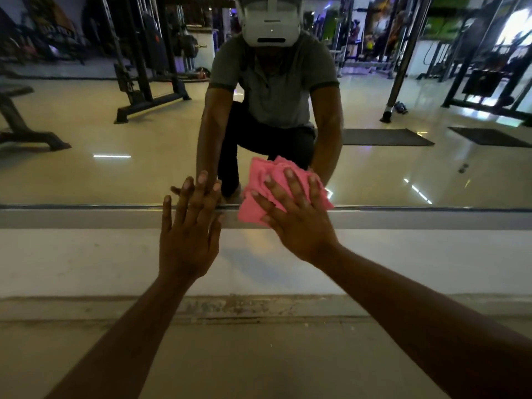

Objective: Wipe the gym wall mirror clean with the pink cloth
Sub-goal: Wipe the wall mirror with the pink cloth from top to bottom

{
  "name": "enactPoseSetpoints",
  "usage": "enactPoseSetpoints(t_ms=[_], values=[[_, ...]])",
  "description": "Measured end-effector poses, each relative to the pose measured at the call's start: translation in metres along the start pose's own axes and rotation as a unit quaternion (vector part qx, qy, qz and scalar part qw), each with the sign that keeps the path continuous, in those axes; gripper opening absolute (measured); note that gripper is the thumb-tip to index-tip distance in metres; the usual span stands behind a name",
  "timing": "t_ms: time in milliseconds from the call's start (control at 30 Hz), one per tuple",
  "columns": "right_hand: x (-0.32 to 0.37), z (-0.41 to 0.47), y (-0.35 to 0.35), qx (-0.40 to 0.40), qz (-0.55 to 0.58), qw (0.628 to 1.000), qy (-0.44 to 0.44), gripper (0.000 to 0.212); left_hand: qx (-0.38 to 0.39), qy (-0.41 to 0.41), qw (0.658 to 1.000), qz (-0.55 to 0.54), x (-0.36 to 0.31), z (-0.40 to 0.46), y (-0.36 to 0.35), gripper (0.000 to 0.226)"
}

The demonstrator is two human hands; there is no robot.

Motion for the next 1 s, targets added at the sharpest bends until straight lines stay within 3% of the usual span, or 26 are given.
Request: enactPoseSetpoints(t_ms=[100, 200, 267, 367, 500, 633, 733, 833, 1000], values=[[0.043, 0.024, -0.008, -0.004, 0.012, 0.999, 0.045, 0.066, -0.012, 0.034, 0.999, -0.014, 0.011, -0.005, -0.001, 0.07], [0.013, -0.014, -0.018, 0.013, -0.038, 0.999, 0.021, 0.075, -0.012, 0.135, 0.989, -0.061, 0.04, -0.017, -0.01, 0.074], [-0.001, -0.027, -0.016, 0.027, -0.037, 0.999, -0.011, 0.075, -0.007, 0.115, 0.992, -0.053, 0.044, -0.02, -0.011, 0.073], [0.033, 0.01, -0.013, 0.019, 0.011, 0.998, -0.051, 0.072, -0.014, 0.078, 0.996, -0.043, 0.053, -0.021, -0.009, 0.07], [0.076, 0.033, -0.023, 0.007, 0.007, 1.0, -0.004, 0.071, -0.027, 0.04, 0.998, -0.044, 0.064, -0.019, -0.01, 0.069], [0.055, 0.002, -0.023, 0.004, -0.019, 0.999, -0.032, 0.073, -0.046, -0.011, 0.999, -0.007, 0.08, -0.023, 0.002, 0.066], [0.088, 0.045, -0.011, -0.003, 0.028, 0.997, -0.069, 0.065, -0.051, -0.02, 0.998, -0.014, 0.102, -0.029, 0.004, 0.063], [0.12, 0.071, -0.017, -0.005, 0.053, 0.998, -0.034, 0.063, -0.05, -0.016, 0.998, -0.015, 0.125, -0.039, 0.001, 0.063], [0.099, 0.037, -0.02, -0.014, 0.029, 0.996, -0.081, 0.067, -0.045, -0.057, 0.997, 0.014, 0.146, -0.043, 0.005, 0.065]])
Point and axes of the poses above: each hand's wrist, its own z-axis towards the middle knuckle, its own y-axis out of the back of the hand, x = y × z, the point moved 10 cm from there along z, towards the middle knuckle, and after that the axes turned 14 degrees about x, right-handed, at the moved point
